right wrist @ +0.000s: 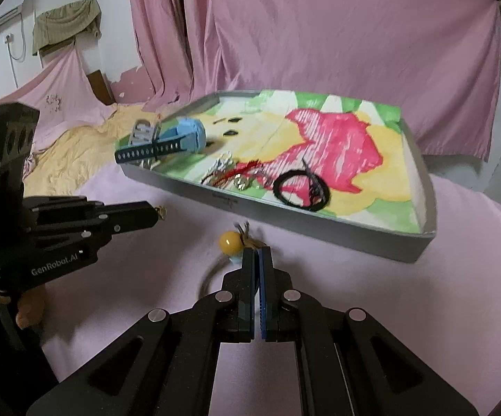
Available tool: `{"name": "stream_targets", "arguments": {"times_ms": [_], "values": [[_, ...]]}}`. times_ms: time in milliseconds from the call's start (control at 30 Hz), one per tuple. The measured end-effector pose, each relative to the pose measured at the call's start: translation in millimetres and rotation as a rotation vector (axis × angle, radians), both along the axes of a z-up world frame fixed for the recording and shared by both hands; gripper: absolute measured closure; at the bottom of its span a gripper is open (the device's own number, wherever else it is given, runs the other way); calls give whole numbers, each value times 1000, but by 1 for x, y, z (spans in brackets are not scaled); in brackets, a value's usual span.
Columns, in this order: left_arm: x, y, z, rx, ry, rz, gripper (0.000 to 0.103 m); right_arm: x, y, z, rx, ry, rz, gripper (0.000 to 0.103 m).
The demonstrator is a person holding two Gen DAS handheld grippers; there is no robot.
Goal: Organize jewelry
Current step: 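Carry the gold charm into the tray while the right tool carries the keychain there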
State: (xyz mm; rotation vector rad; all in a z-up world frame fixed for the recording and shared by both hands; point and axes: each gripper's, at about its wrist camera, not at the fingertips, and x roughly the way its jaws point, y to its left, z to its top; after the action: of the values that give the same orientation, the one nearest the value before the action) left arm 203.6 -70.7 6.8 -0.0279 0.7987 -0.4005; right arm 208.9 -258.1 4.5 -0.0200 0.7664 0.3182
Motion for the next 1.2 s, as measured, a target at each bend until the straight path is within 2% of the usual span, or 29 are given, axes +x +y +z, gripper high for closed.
{"name": "stream_targets", "arguments": {"times_ms": [533, 800, 1000, 1200], "values": [[0, 2, 26, -53, -91, 33, 99, -7, -11, 42, 2, -130, -25, 101], [22, -3, 36, -74, -96, 54, 99, 20, -17, 57, -6, -183, -70, 101], [47, -10, 36, -80, -87, 69, 99, 50, -20, 53, 8, -173, -107, 101], [69, -21, 27, -77, -49, 60, 99, 72, -25, 32, 47, -115, -142, 101]]}}
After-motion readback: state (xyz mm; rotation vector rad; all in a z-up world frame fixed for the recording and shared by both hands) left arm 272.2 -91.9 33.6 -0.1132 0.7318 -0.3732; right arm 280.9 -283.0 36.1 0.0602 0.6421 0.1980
